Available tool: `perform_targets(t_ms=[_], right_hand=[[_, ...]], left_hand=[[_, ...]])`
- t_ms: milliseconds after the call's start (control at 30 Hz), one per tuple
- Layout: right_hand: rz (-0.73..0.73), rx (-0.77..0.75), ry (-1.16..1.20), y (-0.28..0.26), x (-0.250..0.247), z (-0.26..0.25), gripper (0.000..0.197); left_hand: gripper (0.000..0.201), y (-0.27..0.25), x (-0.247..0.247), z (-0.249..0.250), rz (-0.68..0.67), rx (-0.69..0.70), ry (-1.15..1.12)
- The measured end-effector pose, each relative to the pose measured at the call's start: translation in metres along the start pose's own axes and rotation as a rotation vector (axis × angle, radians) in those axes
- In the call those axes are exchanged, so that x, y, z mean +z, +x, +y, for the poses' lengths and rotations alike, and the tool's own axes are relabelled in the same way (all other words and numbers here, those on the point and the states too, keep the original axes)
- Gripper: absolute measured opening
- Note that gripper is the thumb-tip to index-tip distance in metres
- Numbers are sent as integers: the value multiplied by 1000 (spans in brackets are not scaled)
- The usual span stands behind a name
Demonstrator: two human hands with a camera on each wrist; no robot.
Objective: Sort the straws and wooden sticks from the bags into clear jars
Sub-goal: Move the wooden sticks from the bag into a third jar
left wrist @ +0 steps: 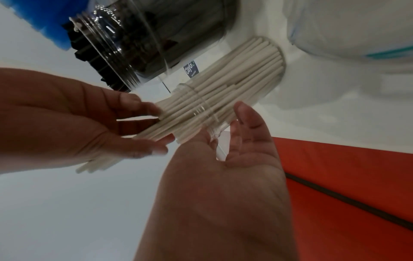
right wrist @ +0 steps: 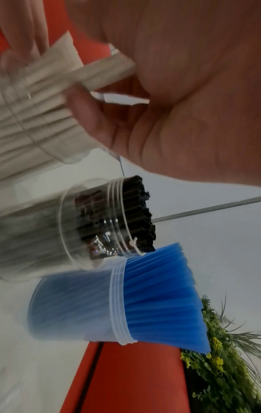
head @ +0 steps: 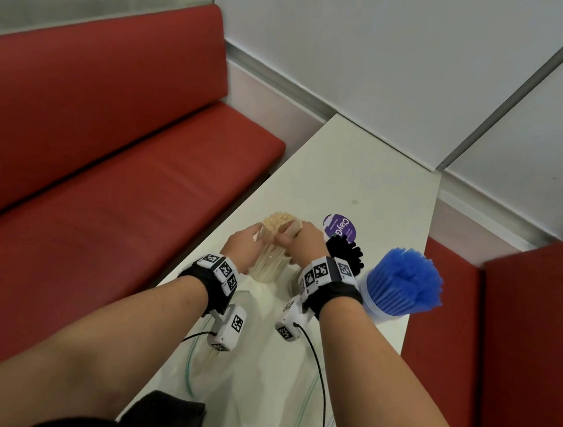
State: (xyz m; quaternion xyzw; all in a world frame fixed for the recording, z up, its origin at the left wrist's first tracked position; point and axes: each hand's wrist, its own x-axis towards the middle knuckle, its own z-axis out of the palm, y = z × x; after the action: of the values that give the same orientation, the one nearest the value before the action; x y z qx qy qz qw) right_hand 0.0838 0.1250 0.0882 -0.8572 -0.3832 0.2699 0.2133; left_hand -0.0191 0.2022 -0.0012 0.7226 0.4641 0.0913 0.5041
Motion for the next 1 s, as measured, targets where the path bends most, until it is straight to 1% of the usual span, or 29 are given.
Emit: perform_targets(t_ms=[33, 67, 100, 167, 200, 233, 267, 300, 333, 367, 400, 433, 467, 500, 533, 567, 600, 633, 667, 733, 767, 800, 833, 867, 933, 1000], right_hand=[[53, -36, -5, 0, 2, 1, 35], [144, -71, 24, 0, 3, 0, 47], [260, -112, 61, -2, 3, -2, 53], [508, -259, 40, -3, 10, -7, 54], [562, -322, -42, -3, 18, -9, 55], [546, -355, -157, -4, 28, -8, 58], [458, -353, -262, -7, 40, -5, 62], [333, -306, -350, -10, 52, 2, 65], [212, -236, -397, -12, 61, 10, 68], [125, -185, -400, -12, 65, 17, 70], [96, -178, -354, -13, 64, 19, 71], [136, -212, -285, -14, 60, 17, 68], [236, -269, -195, -17, 56, 13, 62], [368, -319, -86, -20, 52, 9, 53], [479, -333, 21, -24, 50, 6, 44], [535, -304, 105, -29, 49, 3, 34], [517, -239, 153, -37, 50, 1, 26], [436, -153, 150, -44, 54, 1, 19], [326, -71, 125, -48, 61, 3, 16], [106, 45, 85, -57, 79, 14, 22], [16, 58, 58, -62, 89, 22, 24], [-54, 38, 11, -66, 99, 30, 25], [-120, 8, -49, -70, 110, 37, 26], [-187, -21, -106, -75, 122, 44, 28], [-321, -51, -175, -84, 144, 59, 33], [-412, -55, -274, -88, 162, 73, 37]], left_hand=[[55, 0, 0, -1, -1, -1, -11], [56, 0, 0, -3, -5, -5, -16], [57, 1, 1, -4, -10, -8, -17], [58, 2, 2, -4, -14, -12, -20], [56, 2, 2, -4, -16, -21, -34], [52, 2, 2, -5, -19, -34, -66], [48, 2, 2, -6, -23, -45, -109], [46, 2, 2, -8, -29, -52, -153], [47, 2, 1, -9, -43, -56, -183], [49, 2, 0, -11, -60, -56, -199], [48, 2, -2, -11, -76, -49, -205], [44, 2, -5, -11, -76, -37, -206], [40, 1, -9, -11, -56, -29, -195], [35, 0, -13, -10, -17, -25, -182], [30, -4, -17, -8, 41, -21, -168], [25, -7, -21, -7, 94, -17, -164], [22, -11, -24, -5, 101, -24, -163], [19, -16, -26, -4, 46, -36, -153], [17, -22, -26, -5, -76, -51, -98], [20, -41, -22, -10, -407, -62, 177], [21, -51, -18, -16, -518, -75, 311], [20, -60, -13, -25, -569, -78, 413], [17, -67, -6, -34, -582, -69, 503], [18, -74, 0, -46, -565, -54, 608], [26, -85, 11, -70, -446, -15, 795], [28, -90, 21, -99, -331, 61, 870]])
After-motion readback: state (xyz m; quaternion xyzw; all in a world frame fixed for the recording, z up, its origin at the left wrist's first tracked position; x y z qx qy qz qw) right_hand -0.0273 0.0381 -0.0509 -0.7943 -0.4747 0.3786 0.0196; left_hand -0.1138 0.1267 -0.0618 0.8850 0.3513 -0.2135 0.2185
